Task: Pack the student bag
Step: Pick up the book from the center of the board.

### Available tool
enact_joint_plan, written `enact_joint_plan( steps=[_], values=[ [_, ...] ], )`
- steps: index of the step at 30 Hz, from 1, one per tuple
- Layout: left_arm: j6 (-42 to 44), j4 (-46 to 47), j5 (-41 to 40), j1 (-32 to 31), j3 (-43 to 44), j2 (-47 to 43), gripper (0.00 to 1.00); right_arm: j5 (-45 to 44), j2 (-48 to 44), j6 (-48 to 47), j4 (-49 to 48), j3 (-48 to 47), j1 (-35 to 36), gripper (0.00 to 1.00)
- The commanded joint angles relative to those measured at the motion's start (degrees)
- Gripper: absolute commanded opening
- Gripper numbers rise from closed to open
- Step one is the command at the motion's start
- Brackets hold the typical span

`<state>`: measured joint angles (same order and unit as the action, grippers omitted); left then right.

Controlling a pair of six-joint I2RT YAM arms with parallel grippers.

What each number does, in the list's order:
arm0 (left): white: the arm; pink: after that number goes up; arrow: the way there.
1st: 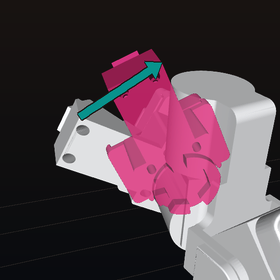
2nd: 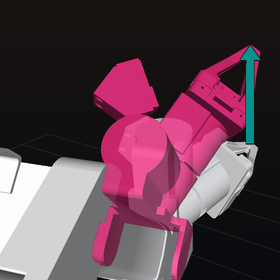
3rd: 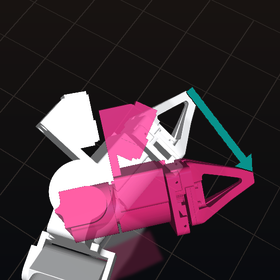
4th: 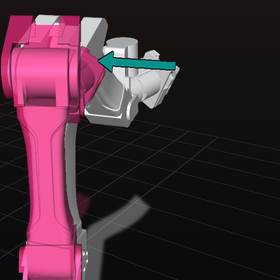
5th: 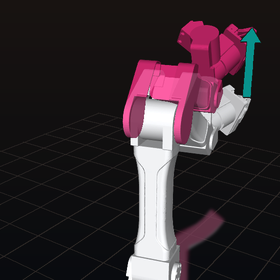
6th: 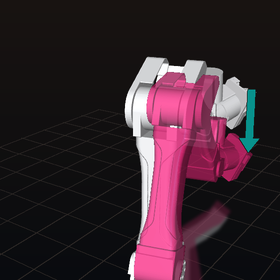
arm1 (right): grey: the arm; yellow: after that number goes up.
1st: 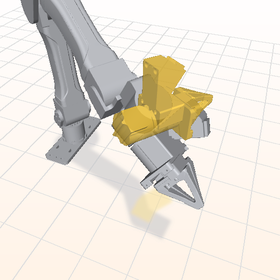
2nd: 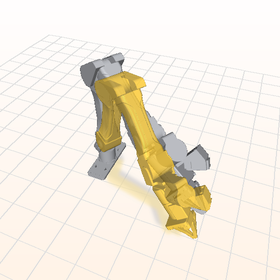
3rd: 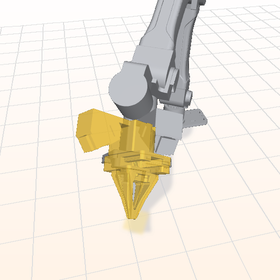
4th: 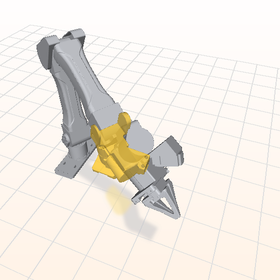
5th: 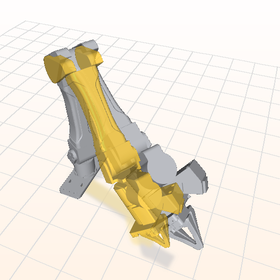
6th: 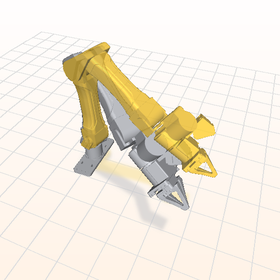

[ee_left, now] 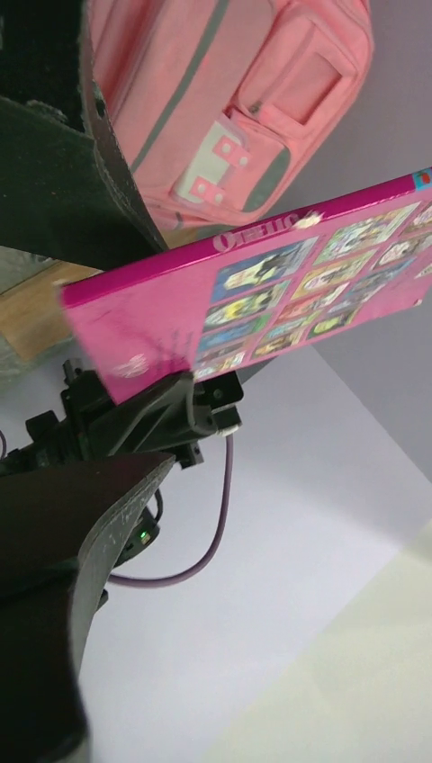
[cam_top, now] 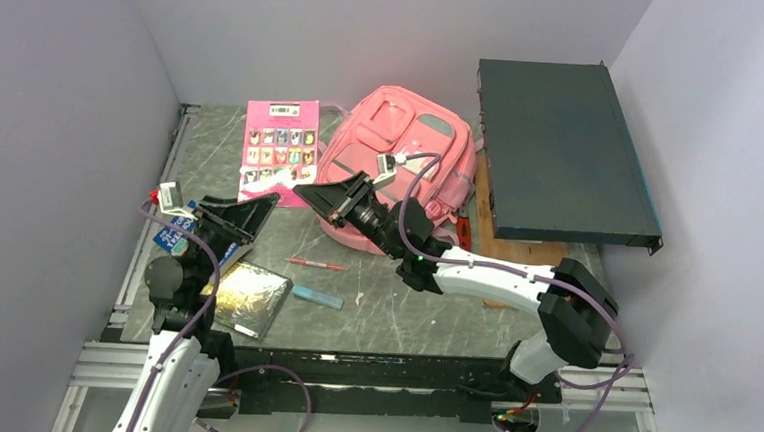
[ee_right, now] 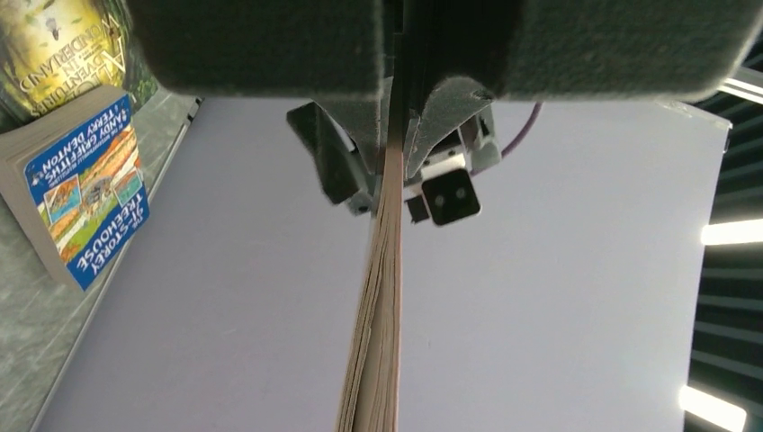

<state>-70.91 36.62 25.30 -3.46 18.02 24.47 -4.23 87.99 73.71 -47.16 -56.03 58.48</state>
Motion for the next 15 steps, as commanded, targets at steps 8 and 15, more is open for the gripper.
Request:
enact_joint_plan(
  steps=[8,15],
  values=[
    [-1.3,1.0,-4.2,-0.4,-2.3,0.4,0.07,-0.1,2.7,-1.6,-7.0,1.4,3.1,0.17],
    [5.7,-6.0,-0.6,-0.4,-0.3,-4.5,0.00,12.4,-2.2,-15.9,2.6,3.4,1.2,0.60]
  ],
)
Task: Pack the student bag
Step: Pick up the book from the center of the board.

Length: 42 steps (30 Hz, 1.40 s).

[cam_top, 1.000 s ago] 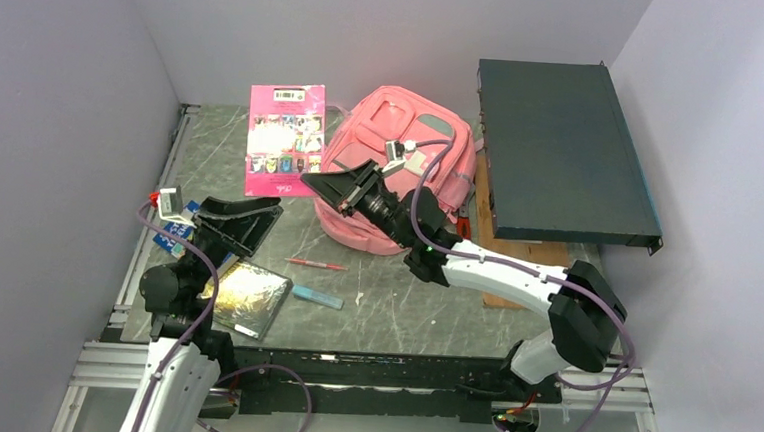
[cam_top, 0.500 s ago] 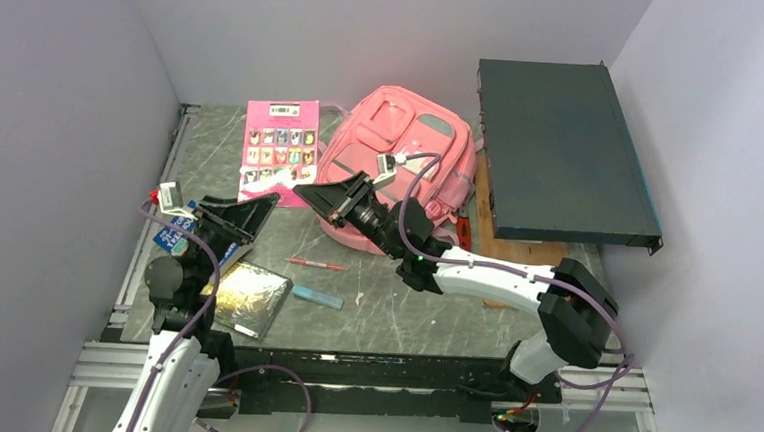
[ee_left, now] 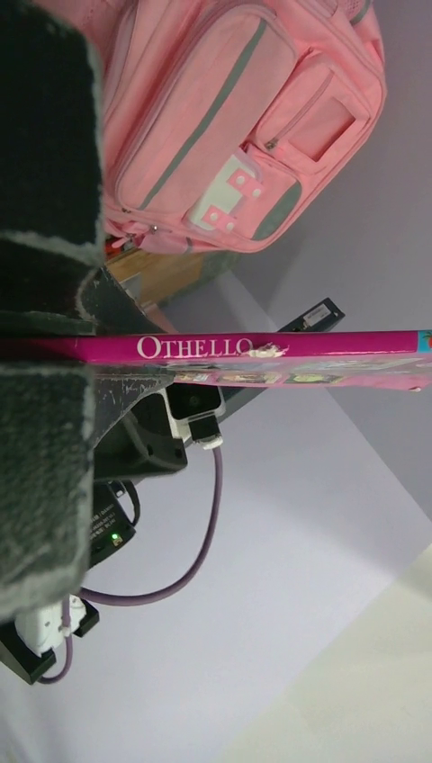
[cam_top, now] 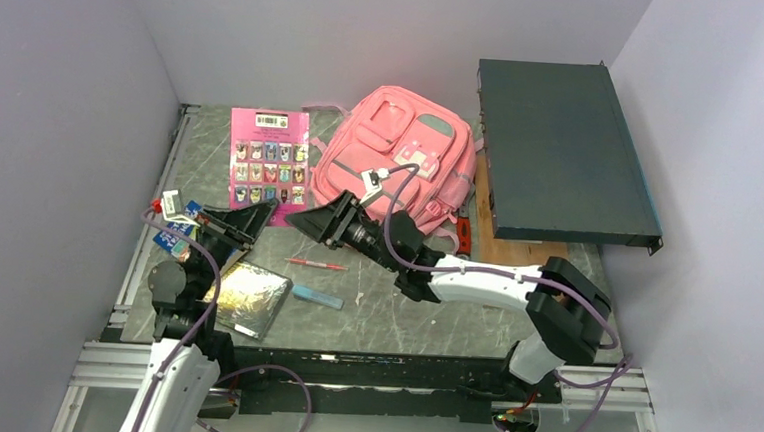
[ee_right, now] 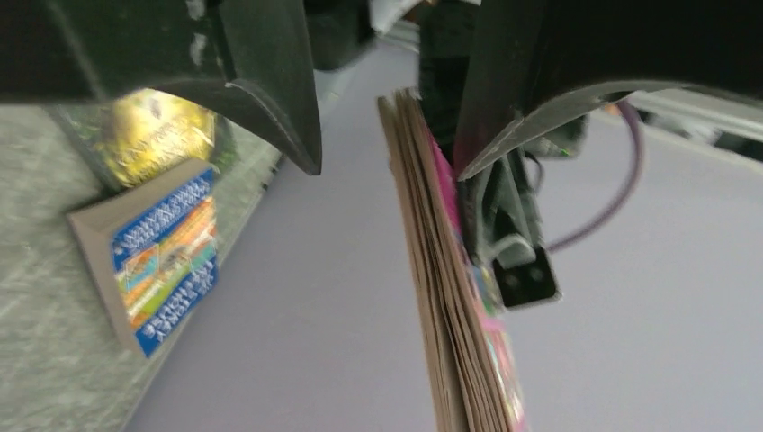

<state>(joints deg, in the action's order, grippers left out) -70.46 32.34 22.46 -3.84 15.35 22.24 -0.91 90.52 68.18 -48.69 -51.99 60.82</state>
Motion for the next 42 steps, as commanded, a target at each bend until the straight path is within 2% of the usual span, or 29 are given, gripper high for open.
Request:
enact_joint_plan(
  steps=[1,4,6,8,11,13,16,20,24,27,30,36,39,40,41,42],
  values=[
    [6.3,-2.0,3.7,0.0,3.0,-2.5,0.00,10.3,-5.6,-13.6,8.9,-1.9,-1.4,0.69],
    [8.8,-1.2,10.4,0.0,5.1,-1.3,0.00,13.1,-7.8,-22.2,22.2,-6.0,-2.5,0.87],
    [10.0,-0.7,15.8,0.0,6.7,0.2,0.00,15.7,-9.5,-24.2,27.2,-6.8,-4.3,0.90],
    [9.7,0.7,20.3,0.0,7.7,1.8,0.00,20.2,-11.7,-22.4,27.1,-4.7,-8.1,0.93],
    [9.0,2.5,25.5,0.0,9.9,4.5,0.00,27.5,-15.8,-19.1,22.1,-0.2,-13.4,0.95],
    [9.1,2.7,27.8,0.0,11.7,6.5,0.00,29.1,-18.8,-22.0,25.5,-0.2,-15.3,0.99],
    [9.2,2.5,30.6,0.0,13.4,8.6,0.00,30.2,-21.3,-27.1,33.7,-3.7,-16.3,1.00],
    [7.7,5.0,34.7,0.0,13.5,10.4,0.00,33.2,-23.5,-28.9,35.1,-5.0,-18.0,1.00],
    [5.4,6.3,41.0,-0.1,13.9,13.0,0.00,43.1,-20.7,-28.2,34.9,-9.1,-21.7,1.00],
    [8.6,-0.4,44.7,-0.1,15.4,13.9,0.00,49.9,-18.3,-25.4,34.3,-12.5,-24.0,0.98],
    [13.3,-7.2,45.7,-0.1,16.6,13.3,0.00,54.9,-17.8,-23.9,30.8,-12.1,-24.8,0.92],
    [16.6,-10.4,47.2,-0.1,16.6,11.9,0.00,62.8,-15.3,-20.7,25.6,-10.9,-25.4,0.58],
    [20.4,-15.7,49.6,-0.1,18.2,13.0,0.00,65.2,-14.4,-19.6,23.1,-10.4,-25.4,0.51],
    [22.4,-18.9,49.6,-0.1,19.3,13.4,0.00,65.2,-14.3,-19.5,22.9,-10.4,-25.4,0.44],
    [24.4,-21.6,49.5,-0.1,20.2,13.9,0.00,65.1,-14.2,-19.4,22.8,-10.6,-25.4,0.33],
    [26.2,-24.5,49.2,-0.1,21.4,14.5,0.00,64.6,-14.1,-18.5,21.7,-10.3,-25.4,0.12]
  ],
)
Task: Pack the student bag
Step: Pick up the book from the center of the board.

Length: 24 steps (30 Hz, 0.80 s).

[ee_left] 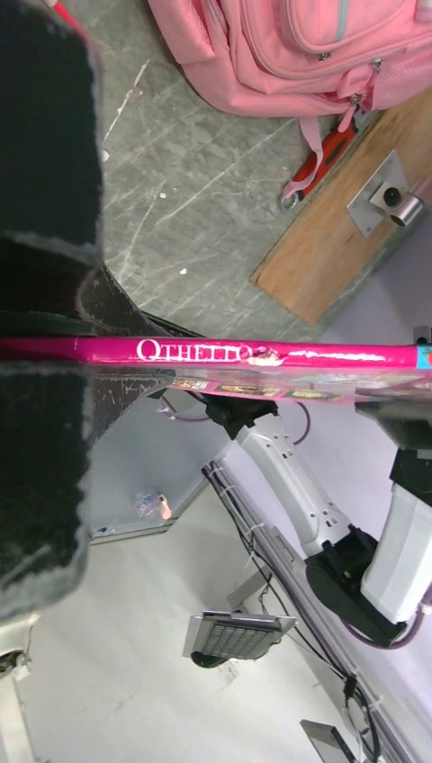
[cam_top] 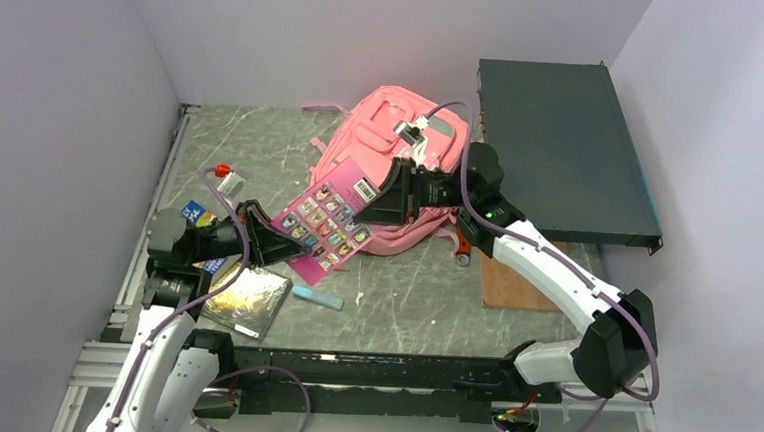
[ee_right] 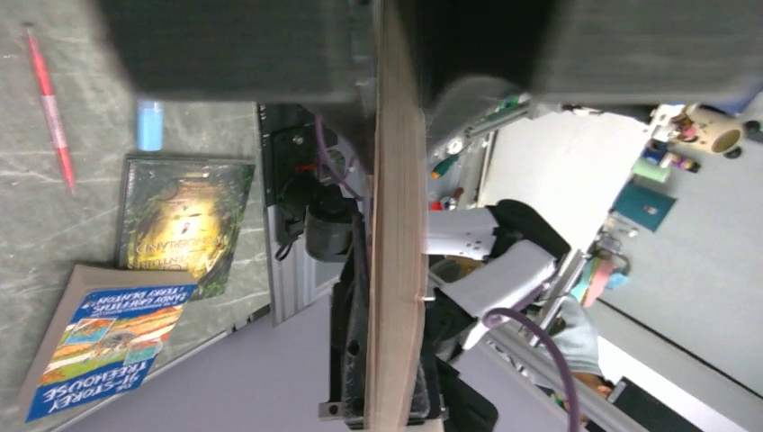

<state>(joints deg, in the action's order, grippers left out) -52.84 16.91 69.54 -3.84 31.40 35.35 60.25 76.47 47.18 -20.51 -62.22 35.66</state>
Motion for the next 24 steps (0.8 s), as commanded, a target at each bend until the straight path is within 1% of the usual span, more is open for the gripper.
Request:
enact_joint_plan(
  steps=[1,2,3,4,6,7,9,12,14,17,18,19,20,21,24],
  values=[
    [10.2,-11.9,1.4,-0.1,6.5,2.0,0.01,3.0,0.0,4.3,-8.7,0.6,-0.2,0.00],
    [11.6,-14.7,0.6,-0.1,8.2,2.8,0.11,2.0,-0.2,6.7,-11.5,1.6,-0.6,0.00],
    [12.0,-16.4,-0.1,-0.1,9.3,3.1,0.26,-0.8,-0.7,9.0,-14.3,3.0,-1.0,0.00],
    [11.7,-17.7,-2.1,-0.1,10.1,3.2,0.44,-4.2,-1.5,11.6,-17.4,4.6,-1.3,0.00],
    [9.6,-19.1,-6.4,-0.1,10.4,2.0,0.97,-10.3,-2.5,16.3,-23.7,8.1,-1.4,0.00],
    [6.5,-16.5,-8.2,-0.1,9.2,0.8,0.99,-12.2,-2.6,18.7,-26.5,9.7,-1.4,0.00],
    [-0.1,-6.4,-11.0,-0.1,5.5,-2.5,1.00,-14.5,-1.9,23.1,-32.8,11.6,-1.4,0.00],
    [-7.1,1.1,-16.6,-0.1,0.1,-7.5,1.00,-16.7,-0.9,27.7,-38.5,13.8,-1.4,0.00],
    [-9.9,2.8,-20.6,-0.1,-2.5,-10.2,0.98,-17.9,-0.8,29.4,-40.6,15.4,-1.3,0.00],
    [-15.0,8.0,-25.3,-0.1,-7.3,-13.4,0.90,-18.6,-2.0,27.7,-37.7,15.1,-0.8,0.00],
    [-16.6,10.4,-26.4,-0.1,-9.1,-14.0,0.91,-18.6,-2.8,26.3,-35.6,14.5,-0.5,0.00],
    [-18.9,13.0,-27.3,-0.1,-10.2,-13.9,0.94,-19.0,-3.5,24.9,-33.0,14.0,0.0,0.00],
    [-20.7,16.3,-27.2,-0.1,-10.8,-13.2,0.98,-19.4,-4.3,23.3,-30.7,13.4,0.3,0.00],
    [-21.7,18.8,-26.6,-0.1,-10.7,-12.0,0.99,-19.8,-5.2,22.0,-28.6,13.1,0.6,0.00],
    [-21.9,22.5,-23.1,-0.1,-7.8,-7.5,1.00,-21.2,-7.3,18.4,-23.3,12.2,1.3,0.00]
  ],
)
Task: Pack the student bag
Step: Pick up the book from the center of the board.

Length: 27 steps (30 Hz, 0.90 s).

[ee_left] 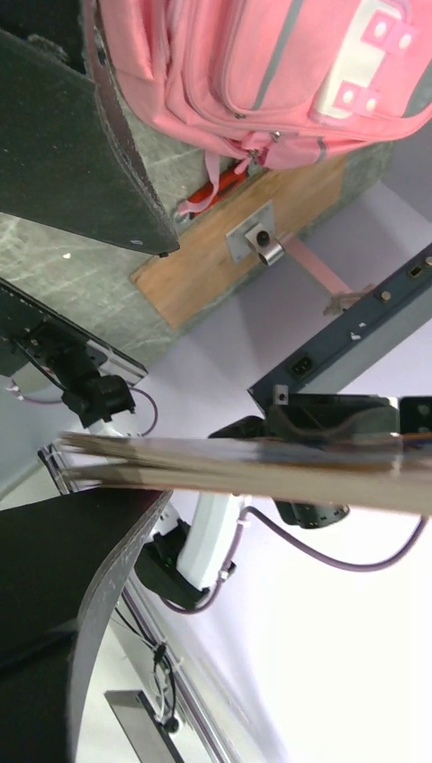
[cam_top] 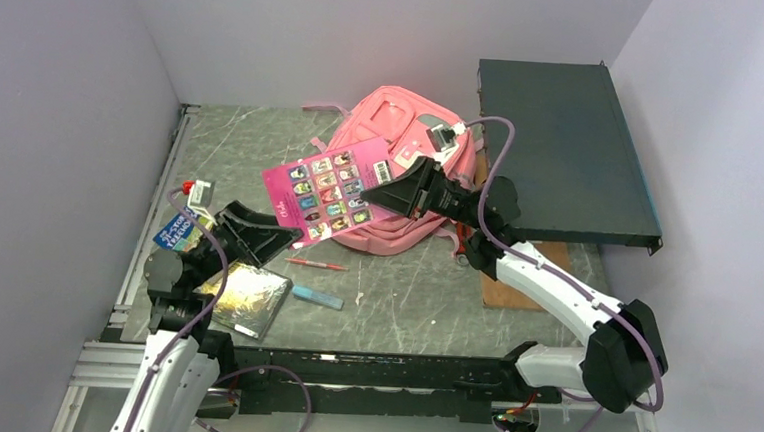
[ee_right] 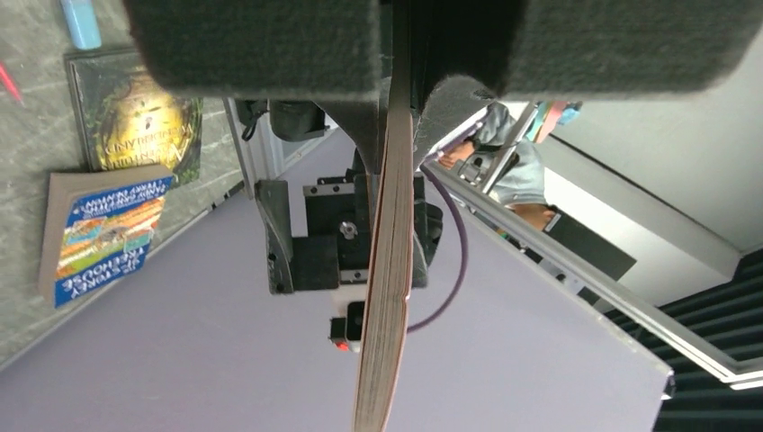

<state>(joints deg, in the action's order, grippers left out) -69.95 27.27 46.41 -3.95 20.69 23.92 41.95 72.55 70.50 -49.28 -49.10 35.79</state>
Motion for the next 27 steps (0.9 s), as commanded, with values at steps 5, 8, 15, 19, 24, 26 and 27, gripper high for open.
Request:
enact_joint_plan(
  steps=[5,8,15,19,24,26,27],
  values=[
    [-0.8,9.9,4.7,0.0,9.1,7.6,0.93,-3.1,-3.9,-8.7,11.3,-3.2,3.1,0.00],
    [-0.1,10.8,6.0,0.0,10.8,7.8,0.64,-4.8,-4.4,-10.3,12.4,-3.1,4.8,0.00],
    [1.8,5.6,7.7,0.0,9.9,4.8,0.56,-11.8,-7.2,-14.3,16.5,-3.8,7.4,0.00],
    [2.3,4.0,7.2,0.0,8.9,2.6,0.54,-12.9,-7.0,-14.5,15.5,-4.1,8.5,0.00],
    [4.0,1.0,7.9,0.0,12.2,2.7,0.18,-13.8,-6.1,-15.1,15.2,-4.4,10.1,0.00],
    [6.8,-3.7,7.4,0.0,14.0,2.2,0.00,-13.7,-5.6,-16.4,17.1,-5.4,10.6,0.00],
    [9.6,-8.2,5.8,0.0,15.3,1.7,0.00,-13.9,-5.6,-17.4,19.1,-6.1,10.7,0.00]
  ],
)
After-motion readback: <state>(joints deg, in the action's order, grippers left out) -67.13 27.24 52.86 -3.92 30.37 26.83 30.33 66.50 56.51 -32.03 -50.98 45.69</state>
